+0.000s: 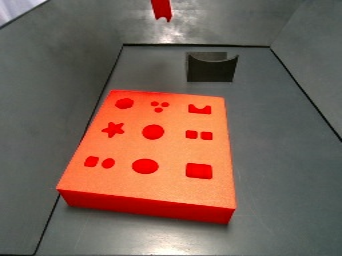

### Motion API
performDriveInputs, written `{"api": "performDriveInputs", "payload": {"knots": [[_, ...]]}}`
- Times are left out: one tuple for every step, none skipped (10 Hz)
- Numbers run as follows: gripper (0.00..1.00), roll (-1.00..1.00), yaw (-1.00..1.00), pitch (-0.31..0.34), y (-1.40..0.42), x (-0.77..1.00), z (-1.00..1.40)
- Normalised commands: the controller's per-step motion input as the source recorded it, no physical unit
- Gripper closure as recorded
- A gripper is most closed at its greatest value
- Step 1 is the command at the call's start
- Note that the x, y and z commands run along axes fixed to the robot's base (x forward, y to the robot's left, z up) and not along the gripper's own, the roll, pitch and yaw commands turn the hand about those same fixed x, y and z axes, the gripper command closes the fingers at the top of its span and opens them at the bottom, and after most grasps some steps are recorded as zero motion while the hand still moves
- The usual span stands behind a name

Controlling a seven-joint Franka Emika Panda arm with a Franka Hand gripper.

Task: Pick up the arch object. Move up. Place the arch object on the fixture. Regrasp the arch object. Rotate the arch object. Move to above the board. Insert the arch object.
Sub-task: Rotate the arch object.

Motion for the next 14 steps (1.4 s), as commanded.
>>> {"api": "performDriveInputs", "payload": {"knots": [[1.00, -0.94, -1.00, 0.323, 0.01, -0.06, 0.05], [1.00, -0.96, -1.00, 0.391, 0.01, -0.05, 0.06], [1.00, -0.99, -1.00, 0.452, 0.02, -0.03, 0.05], [1.00, -1.00, -0.97, 0.510, 0.02, -0.01, 0.05], [1.00, -0.86, -0.80, 0.487, 0.02, 0.00, 0.06], [1.00, -0.53, -0.45, 0.381, 0.01, 0.04, 0.05], [1.00, -0.29, -0.22, 0.245, 0.01, 0.06, 0.00], [1.00, -0.20, -0.13, 0.165, 0.01, 0.05, 0.00], [1.00, -0.03, -1.00, 0.021, 0.04, 0.00, 0.00], [1.00, -0.02, -1.00, 0.012, 0.04, -0.02, 0.00], [1.00, -0.03, -1.00, 0.013, 0.03, -0.01, 0.00], [1.00, -0.03, -1.00, 0.013, 0.03, -0.01, 0.00], [1.00, -0.03, -1.00, 0.014, 0.02, -0.01, 0.00], [1.00, -0.03, -1.00, 0.014, 0.02, -0.01, 0.00]]}}
